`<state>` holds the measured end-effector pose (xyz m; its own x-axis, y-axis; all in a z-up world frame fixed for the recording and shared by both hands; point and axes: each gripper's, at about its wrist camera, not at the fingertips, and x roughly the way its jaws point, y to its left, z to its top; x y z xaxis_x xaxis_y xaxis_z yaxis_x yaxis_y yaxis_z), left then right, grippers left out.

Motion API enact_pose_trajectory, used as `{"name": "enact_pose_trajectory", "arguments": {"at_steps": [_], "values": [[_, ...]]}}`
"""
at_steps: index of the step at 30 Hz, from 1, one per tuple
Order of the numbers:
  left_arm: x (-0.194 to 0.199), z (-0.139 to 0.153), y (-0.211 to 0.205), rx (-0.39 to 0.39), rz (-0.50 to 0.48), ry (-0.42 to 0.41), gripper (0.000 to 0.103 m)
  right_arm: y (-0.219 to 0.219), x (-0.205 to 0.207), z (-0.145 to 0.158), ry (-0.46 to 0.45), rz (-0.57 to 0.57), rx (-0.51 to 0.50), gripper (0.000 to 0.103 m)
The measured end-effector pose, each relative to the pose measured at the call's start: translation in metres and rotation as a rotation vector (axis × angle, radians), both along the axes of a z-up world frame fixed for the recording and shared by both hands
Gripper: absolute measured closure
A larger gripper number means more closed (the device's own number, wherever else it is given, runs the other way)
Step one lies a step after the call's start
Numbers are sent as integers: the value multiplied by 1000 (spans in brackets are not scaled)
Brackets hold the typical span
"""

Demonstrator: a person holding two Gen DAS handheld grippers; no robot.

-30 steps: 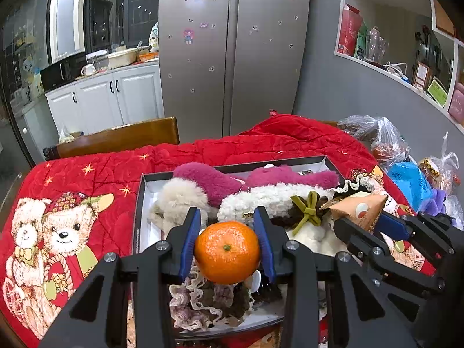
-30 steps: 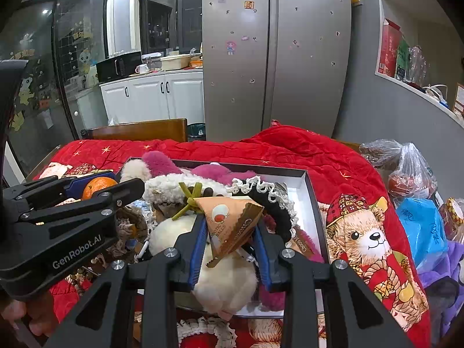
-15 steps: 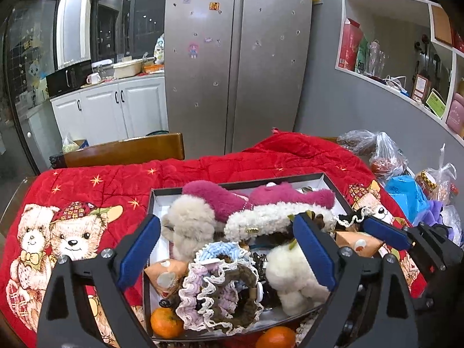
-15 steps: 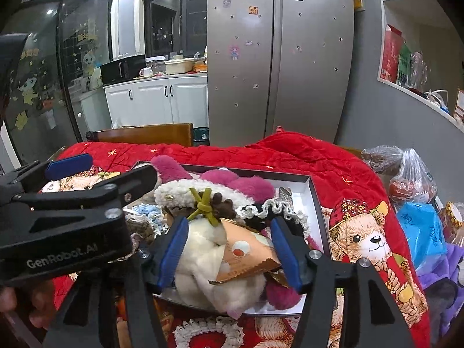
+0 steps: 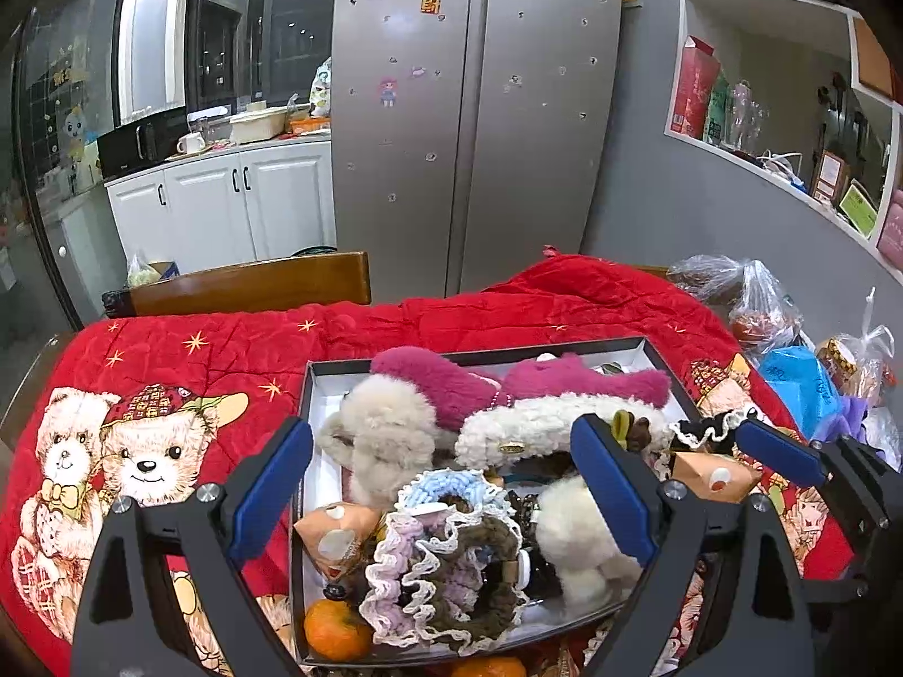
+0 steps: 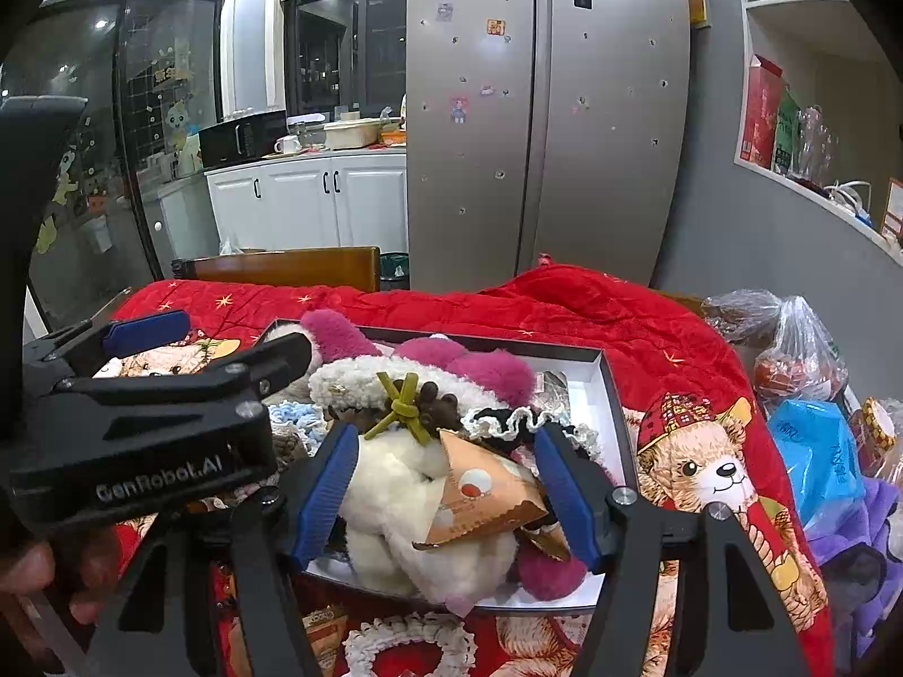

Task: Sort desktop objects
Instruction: 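Withdraw both tools from the box back over the table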

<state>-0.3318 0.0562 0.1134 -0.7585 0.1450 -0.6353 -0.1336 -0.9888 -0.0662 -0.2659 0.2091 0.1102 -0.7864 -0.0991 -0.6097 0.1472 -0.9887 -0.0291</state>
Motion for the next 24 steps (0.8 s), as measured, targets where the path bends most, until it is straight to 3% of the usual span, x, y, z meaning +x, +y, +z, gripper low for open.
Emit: {"name": "enact_pose_trajectory", "arguments": {"at_steps": [10, 21, 24], "values": [[8, -2, 1, -19, -7, -23, 9, -5, 7, 1, -11, 25, 4, 36], [75, 8, -15, 22, -24, -16, 9, -6, 41, 7, -26, 70, 10, 33], [95, 12, -19, 34, -22, -1, 9, -4, 53, 11, -16, 74, 26, 26]]}}
